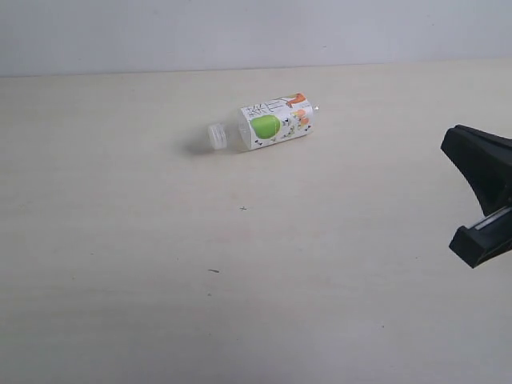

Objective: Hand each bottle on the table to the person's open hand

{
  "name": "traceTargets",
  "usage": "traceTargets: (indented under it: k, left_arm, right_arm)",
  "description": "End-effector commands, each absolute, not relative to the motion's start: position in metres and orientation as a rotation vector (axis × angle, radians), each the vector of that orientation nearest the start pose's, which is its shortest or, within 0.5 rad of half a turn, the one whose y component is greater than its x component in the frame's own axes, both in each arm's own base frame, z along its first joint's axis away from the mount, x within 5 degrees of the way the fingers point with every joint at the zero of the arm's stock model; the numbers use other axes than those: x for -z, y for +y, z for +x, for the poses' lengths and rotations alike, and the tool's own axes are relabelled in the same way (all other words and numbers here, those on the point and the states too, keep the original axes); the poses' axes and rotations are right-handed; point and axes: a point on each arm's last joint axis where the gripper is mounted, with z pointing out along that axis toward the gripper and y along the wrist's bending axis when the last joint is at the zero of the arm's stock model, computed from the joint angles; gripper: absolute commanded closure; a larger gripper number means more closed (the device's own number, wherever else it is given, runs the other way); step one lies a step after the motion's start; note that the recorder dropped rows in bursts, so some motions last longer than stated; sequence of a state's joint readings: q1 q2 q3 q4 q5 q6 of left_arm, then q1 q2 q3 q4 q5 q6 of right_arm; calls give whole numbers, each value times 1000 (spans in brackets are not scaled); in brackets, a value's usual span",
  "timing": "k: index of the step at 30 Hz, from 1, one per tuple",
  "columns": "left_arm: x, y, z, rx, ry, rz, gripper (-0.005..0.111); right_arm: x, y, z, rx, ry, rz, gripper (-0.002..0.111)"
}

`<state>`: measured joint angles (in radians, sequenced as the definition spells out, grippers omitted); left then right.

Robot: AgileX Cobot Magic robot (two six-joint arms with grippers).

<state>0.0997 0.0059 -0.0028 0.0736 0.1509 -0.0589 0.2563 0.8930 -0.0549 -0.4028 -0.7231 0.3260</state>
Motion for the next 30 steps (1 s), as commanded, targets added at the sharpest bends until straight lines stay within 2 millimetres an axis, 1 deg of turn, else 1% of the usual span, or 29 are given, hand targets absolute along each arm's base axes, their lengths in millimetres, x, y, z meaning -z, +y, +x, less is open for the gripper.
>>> traceTargets:
  k: [1, 7, 11, 25, 30]
  left_arm:
    - [-200, 6, 56, -94, 1629, -74, 105]
    - [-200, 6, 56, -94, 1629, -74, 105]
    - [-200, 6, 56, -94, 1629, -74, 105]
    - [-200, 6, 56, -94, 1629, -74, 105]
    - [-200, 6, 56, -94, 1629, -74, 105]
  right_arm:
    - [-208, 58, 128, -449, 1578, -380, 108]
    - [-210, 59, 127, -474, 1569, -364, 108]
    - [-203, 60, 131, -475, 1618, -362, 108]
    - [-191, 65, 141, -517, 1667, -369, 108]
    - [-195, 71, 138, -542, 1595, -470, 108]
